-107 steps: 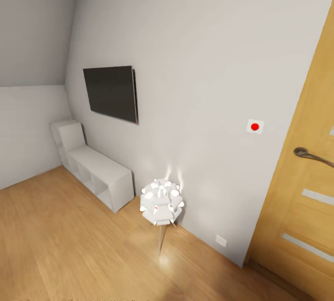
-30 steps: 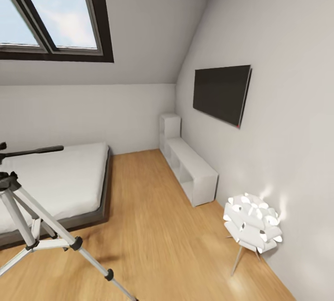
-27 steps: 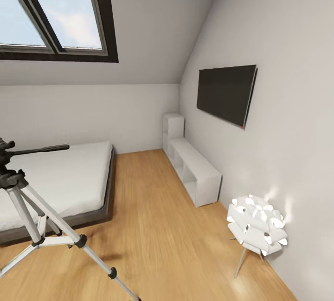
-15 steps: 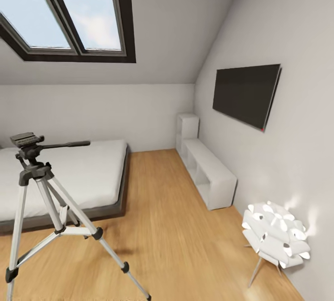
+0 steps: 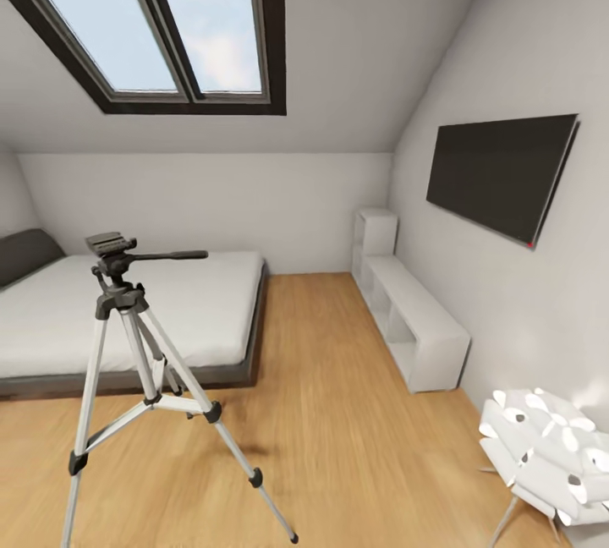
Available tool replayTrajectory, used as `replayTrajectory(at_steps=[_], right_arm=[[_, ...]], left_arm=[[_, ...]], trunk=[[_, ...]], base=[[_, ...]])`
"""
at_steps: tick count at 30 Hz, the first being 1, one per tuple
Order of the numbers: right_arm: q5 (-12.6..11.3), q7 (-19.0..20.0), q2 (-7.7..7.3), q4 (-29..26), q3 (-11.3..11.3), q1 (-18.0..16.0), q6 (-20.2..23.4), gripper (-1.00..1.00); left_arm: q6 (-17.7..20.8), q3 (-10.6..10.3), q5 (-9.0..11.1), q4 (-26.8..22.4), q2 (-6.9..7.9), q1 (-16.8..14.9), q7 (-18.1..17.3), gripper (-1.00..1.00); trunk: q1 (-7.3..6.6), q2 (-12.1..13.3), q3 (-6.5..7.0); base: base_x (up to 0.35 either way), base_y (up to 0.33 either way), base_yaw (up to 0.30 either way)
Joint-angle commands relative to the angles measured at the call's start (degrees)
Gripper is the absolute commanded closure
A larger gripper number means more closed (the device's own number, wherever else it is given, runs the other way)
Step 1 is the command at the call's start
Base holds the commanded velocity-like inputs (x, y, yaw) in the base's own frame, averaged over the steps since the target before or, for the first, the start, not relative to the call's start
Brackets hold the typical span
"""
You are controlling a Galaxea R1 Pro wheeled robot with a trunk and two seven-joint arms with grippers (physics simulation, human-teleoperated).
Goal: Attach the digital camera to the camera tripod in the bedroom.
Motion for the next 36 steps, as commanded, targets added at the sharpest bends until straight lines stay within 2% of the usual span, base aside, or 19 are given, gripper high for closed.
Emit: replayTrajectory(at_steps=[1,10,25,36], right_arm=[[0.0,-0.1,0.00,0.2,-0.1,-0.1,-0.4,-1.00],[0.0,-0.1,0.03,0.2,0.0,-0.1,-0.4,-1.00],[0.0,-0.1,0.06,0.2,0.0,-0.1,-0.4,-1.00],[0.0,-0.1,0.03,0.2,0.0,0.1,-0.5,-1.00]], left_arm=[[-0.1,-0.5,0.4,0.0,-0.02,0.0,0.2,1.00],[0.0,-0.5,0.3,-0.1,0.10,0.0,0.1,1.00],[-0.1,-0.6,-0.7,-1.1,1.71,0.0,0.0,1.00],[-0.1,-0.7,-0.6,-0.8,1.73,0.0,0.0,1.00]], trunk=[[0.00,-0.1,-0.07],[0.00,-0.1,-0.07],[0.00,-0.1,-0.07],[0.00,-0.1,-0.07]], base=[[0.000,0.000,0.267],[0.000,0.000,0.267],[0.000,0.000,0.267],[0.000,0.000,0.267]])
